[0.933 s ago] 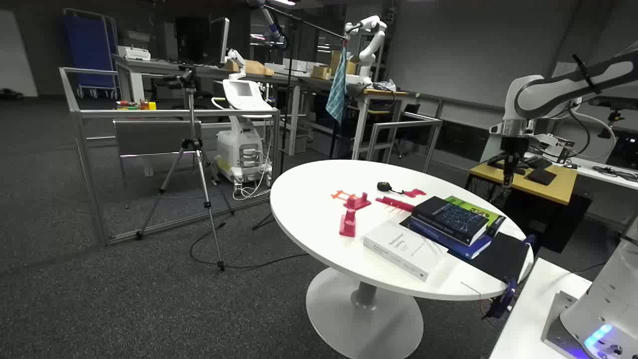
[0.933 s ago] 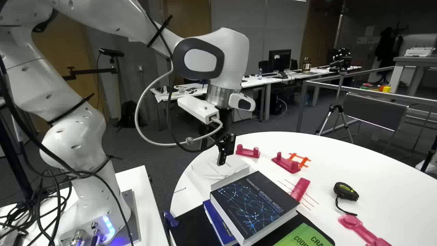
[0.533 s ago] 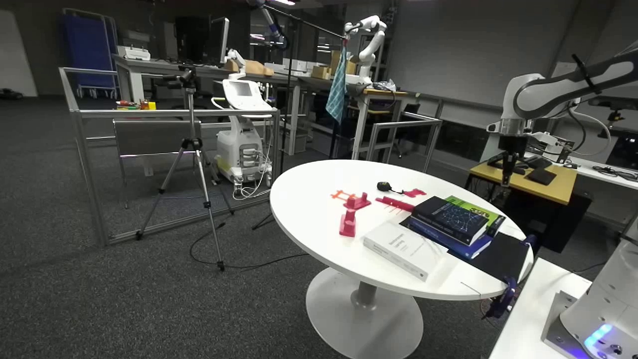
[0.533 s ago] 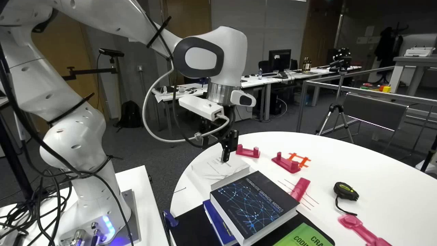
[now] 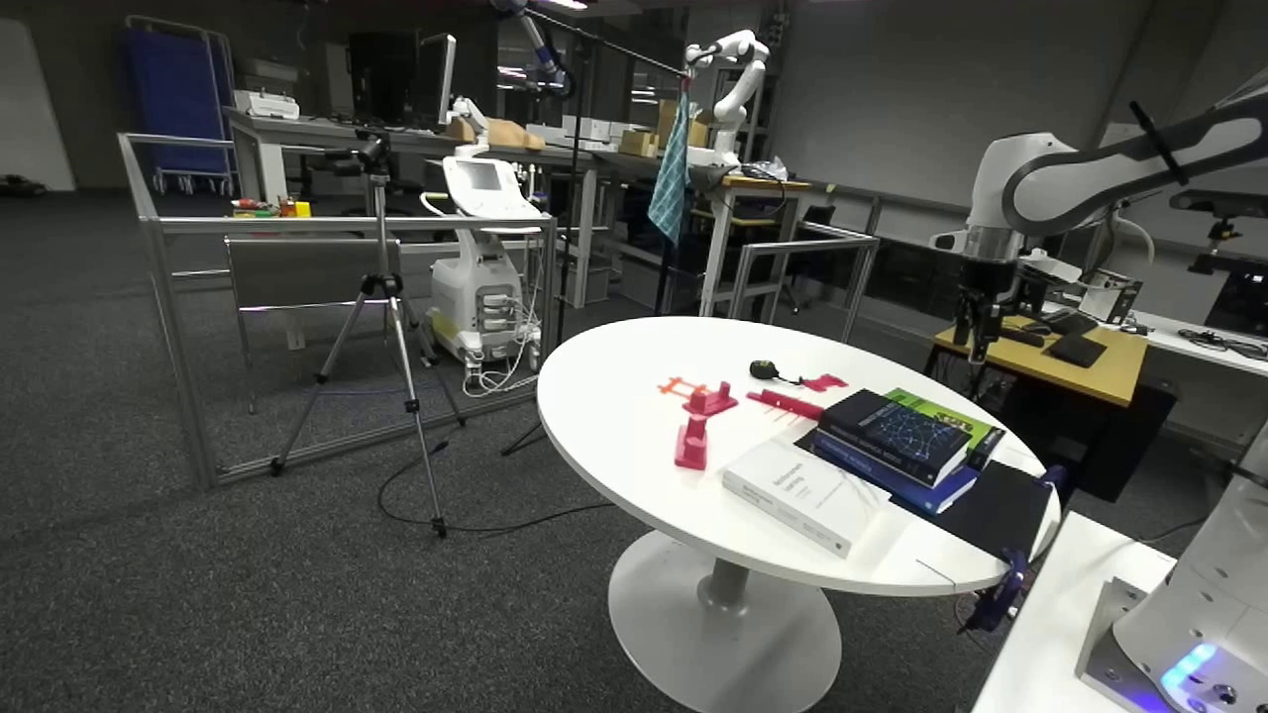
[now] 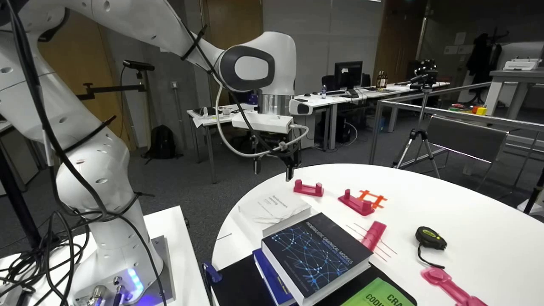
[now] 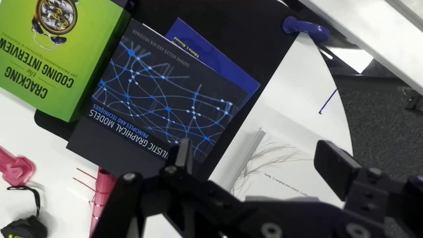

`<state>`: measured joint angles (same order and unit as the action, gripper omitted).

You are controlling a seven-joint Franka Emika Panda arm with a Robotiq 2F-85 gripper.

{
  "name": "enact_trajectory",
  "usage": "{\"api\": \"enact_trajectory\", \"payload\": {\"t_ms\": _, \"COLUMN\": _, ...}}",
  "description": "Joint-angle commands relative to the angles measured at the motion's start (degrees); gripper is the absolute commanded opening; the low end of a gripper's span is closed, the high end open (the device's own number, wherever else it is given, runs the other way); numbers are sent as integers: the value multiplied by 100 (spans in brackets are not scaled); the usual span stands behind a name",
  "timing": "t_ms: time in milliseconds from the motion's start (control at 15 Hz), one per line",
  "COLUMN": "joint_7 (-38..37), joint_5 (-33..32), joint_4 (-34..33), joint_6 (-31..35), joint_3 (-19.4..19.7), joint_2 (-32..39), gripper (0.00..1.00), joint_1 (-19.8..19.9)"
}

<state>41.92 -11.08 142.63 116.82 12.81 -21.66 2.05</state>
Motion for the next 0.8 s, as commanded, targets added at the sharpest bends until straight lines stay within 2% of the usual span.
{"api": "enact_trajectory", "payload": {"t_ms": 0, "joint_7": 10, "joint_5": 24, "joint_4": -1, "joint_6": -5, "joint_3": -70, "joint_2": 9, "gripper": 100, "joint_1": 67}}
{"api": "enact_trajectory", "payload": {"t_ms": 200, "joint_7": 9, "joint_5": 22, "joint_4": -1, "joint_6": -5, "joint_3": -61, "joint_2": 11, "gripper": 100, "joint_1": 95}}
{"api": "enact_trajectory", "payload": {"t_ms": 267, "joint_7": -219, "joint_5": -185, "joint_4": 25, "joint_6": -123, "joint_3": -123, "joint_2": 78, "gripper": 100, "joint_1": 189}}
{"api": "enact_trajectory", "payload": {"t_ms": 333, "joint_7": -56, "joint_5": -309, "joint_4": 137, "joint_6": -179, "joint_3": -98, "joint_2": 58, "gripper": 100, "joint_1": 195}}
{"api": "enact_trajectory", "payload": {"t_ms": 467, "joint_7": 677, "joint_5": -583, "joint_4": 427, "joint_6": 188, "joint_3": -17, "joint_2": -59, "gripper": 100, "joint_1": 102}}
{"api": "enact_trajectory", "payload": {"t_ms": 733, "joint_7": 1342, "joint_5": -922, "joint_4": 743, "joint_6": 888, "joint_3": -93, "joint_2": -73, "gripper": 100, "joint_1": 60}}
